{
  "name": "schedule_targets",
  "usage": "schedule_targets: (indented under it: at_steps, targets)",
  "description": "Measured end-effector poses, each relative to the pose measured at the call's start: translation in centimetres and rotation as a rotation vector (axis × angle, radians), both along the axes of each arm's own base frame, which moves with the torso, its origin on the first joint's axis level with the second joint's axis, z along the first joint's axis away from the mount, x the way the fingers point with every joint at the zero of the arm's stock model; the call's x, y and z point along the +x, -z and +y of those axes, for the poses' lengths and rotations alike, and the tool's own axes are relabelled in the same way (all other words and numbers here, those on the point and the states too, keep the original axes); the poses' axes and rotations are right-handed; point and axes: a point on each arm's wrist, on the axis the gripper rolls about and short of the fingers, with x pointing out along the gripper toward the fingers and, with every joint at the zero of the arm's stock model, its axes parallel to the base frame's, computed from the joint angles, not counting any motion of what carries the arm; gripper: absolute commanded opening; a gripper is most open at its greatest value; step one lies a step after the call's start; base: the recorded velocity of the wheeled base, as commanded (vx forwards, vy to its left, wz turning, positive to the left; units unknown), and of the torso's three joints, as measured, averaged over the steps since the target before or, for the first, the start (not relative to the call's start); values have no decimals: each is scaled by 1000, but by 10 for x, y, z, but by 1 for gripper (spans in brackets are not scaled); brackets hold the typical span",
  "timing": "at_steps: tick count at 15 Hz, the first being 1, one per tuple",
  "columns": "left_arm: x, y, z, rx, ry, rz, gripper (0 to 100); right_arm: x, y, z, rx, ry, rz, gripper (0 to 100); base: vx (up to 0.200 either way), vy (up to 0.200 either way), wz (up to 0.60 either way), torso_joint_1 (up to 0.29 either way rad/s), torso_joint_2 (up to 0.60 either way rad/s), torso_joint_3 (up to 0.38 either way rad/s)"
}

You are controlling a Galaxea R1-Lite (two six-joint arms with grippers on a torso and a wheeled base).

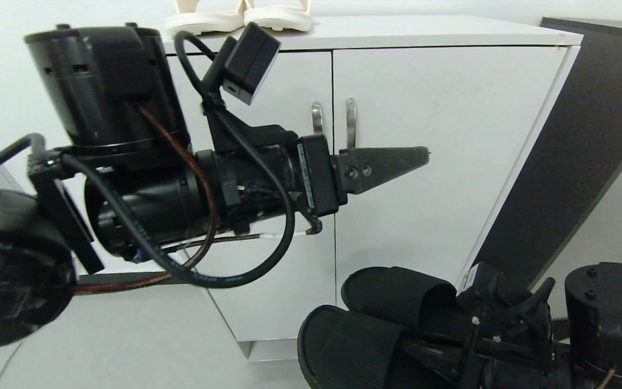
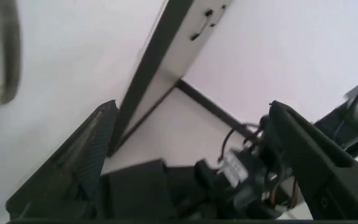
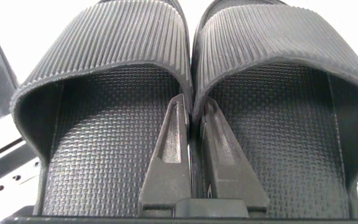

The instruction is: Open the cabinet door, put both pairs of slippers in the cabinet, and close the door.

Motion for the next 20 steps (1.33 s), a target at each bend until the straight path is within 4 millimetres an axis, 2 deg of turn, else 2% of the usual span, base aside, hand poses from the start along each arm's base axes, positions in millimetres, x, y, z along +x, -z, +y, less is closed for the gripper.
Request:
schedule_targets:
  at_steps: [2, 5, 12, 20]
  targets:
    - [11, -4, -7, -27, 14, 31, 100, 0, 0, 0, 0, 0, 1, 0, 0, 0, 0, 0, 0, 0]
    - [28, -5, -5, -32, -43, 26, 100, 0, 0, 0, 0, 1, 1, 0, 0, 0, 0, 0, 0, 0]
    - [36, -7, -2, -21, -213, -23, 100, -2, 1, -1, 5, -29, 5, 0, 0, 0, 0, 0, 0, 0]
    - [55, -5, -16, -17, -291, -29, 100, -2, 1, -1, 6, -28, 3, 0, 0, 0, 0, 0, 0, 0]
